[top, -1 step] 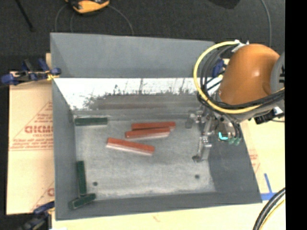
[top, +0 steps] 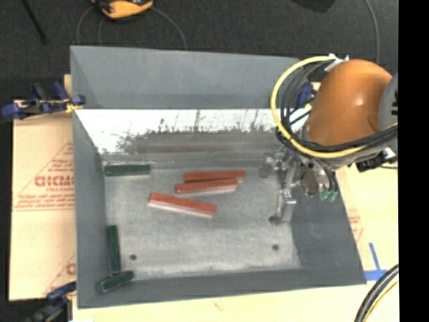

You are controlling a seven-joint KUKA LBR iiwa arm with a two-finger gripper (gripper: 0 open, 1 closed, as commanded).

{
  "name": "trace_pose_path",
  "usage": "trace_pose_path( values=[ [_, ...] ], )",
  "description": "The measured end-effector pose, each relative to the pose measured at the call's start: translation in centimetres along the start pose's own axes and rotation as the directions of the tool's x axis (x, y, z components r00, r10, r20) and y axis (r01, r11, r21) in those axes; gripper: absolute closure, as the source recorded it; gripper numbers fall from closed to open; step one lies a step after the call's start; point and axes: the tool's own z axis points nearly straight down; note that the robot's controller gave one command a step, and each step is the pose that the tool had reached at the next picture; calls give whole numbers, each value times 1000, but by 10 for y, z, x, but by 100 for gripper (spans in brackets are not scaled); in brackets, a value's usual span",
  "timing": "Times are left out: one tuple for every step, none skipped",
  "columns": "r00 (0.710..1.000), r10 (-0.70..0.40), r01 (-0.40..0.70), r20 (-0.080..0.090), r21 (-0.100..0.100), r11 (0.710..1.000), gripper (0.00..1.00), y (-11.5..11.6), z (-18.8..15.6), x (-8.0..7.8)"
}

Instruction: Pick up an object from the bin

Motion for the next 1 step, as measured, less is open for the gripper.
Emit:
trace_pose_path(
  values=[
    [1000, 13, -13, 6, -1, 1000, 0, 24, 64, -41]
  ],
)
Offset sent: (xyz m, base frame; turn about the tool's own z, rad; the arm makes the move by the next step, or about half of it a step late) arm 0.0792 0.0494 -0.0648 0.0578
